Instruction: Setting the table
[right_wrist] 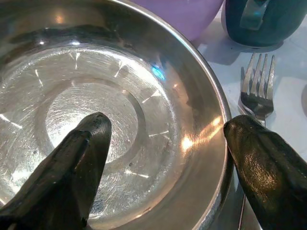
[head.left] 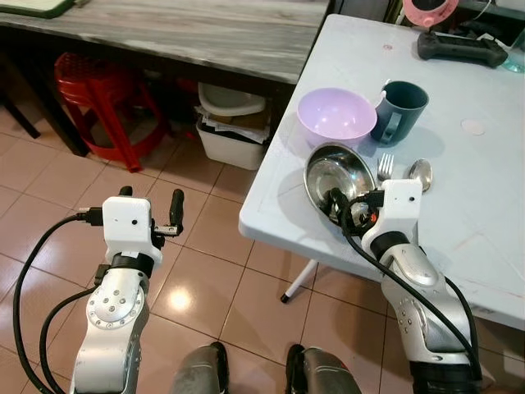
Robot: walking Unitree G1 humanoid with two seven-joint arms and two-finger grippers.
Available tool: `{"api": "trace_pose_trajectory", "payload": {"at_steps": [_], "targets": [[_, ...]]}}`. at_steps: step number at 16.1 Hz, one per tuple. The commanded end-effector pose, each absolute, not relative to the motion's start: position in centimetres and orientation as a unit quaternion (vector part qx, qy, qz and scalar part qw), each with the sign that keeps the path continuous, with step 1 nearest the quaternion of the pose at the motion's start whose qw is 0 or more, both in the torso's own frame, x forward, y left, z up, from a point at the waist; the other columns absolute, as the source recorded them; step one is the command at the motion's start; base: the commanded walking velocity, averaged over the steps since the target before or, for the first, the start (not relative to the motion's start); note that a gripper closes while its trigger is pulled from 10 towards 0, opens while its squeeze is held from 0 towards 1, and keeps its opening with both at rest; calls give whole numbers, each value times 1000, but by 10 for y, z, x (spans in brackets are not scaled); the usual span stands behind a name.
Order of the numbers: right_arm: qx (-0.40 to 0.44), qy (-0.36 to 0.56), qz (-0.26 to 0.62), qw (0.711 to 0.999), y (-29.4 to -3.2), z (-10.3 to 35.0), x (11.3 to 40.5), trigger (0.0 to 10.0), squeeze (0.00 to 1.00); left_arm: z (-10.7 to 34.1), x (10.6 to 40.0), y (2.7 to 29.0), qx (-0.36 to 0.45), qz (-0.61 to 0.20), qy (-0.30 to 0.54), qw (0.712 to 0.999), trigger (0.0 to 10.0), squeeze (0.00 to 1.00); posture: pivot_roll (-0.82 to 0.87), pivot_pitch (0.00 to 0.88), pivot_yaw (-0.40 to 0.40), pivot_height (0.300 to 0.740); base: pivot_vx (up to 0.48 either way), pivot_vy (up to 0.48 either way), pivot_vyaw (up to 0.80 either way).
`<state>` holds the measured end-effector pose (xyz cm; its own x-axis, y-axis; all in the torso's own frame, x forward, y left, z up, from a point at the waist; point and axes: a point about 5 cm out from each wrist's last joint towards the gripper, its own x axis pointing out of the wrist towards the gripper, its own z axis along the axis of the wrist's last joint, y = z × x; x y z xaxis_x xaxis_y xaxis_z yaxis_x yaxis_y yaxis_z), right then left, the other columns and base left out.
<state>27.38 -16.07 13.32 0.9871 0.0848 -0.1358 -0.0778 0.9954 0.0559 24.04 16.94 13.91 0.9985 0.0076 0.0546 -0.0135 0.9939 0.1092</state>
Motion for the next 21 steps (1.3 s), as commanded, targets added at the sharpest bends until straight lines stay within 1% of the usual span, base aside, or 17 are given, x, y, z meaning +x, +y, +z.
{"api": "trace_pose_trajectory", "payload": {"at_steps": [1, 6, 12, 21], "targets": [[32, 79, 32, 996, -164, 132, 269, 10000, 0, 140, 238, 170, 59, 0, -24, 998, 10000, 0, 16, 190, 1, 740, 0, 0, 0], [47, 91, 5, 995, -168, 139, 266, 10000, 0, 140, 239, 169, 57, -4, -24, 998, 10000, 0, 9, 191, 1, 740, 0, 0, 0], [55, 59, -1, 997, -168, 159, 270, 10000, 0, 141, 241, 168, 53, -6, -25, 998, 10000, 0, 4, 188, 2, 740, 0, 0, 0], [57, 99, -8, 993, -169, 148, 269, 10000, 0, 141, 243, 167, 51, -9, -27, 998, 10000, 0, 7, 188, -6, 740, 0, 0, 0]]}}
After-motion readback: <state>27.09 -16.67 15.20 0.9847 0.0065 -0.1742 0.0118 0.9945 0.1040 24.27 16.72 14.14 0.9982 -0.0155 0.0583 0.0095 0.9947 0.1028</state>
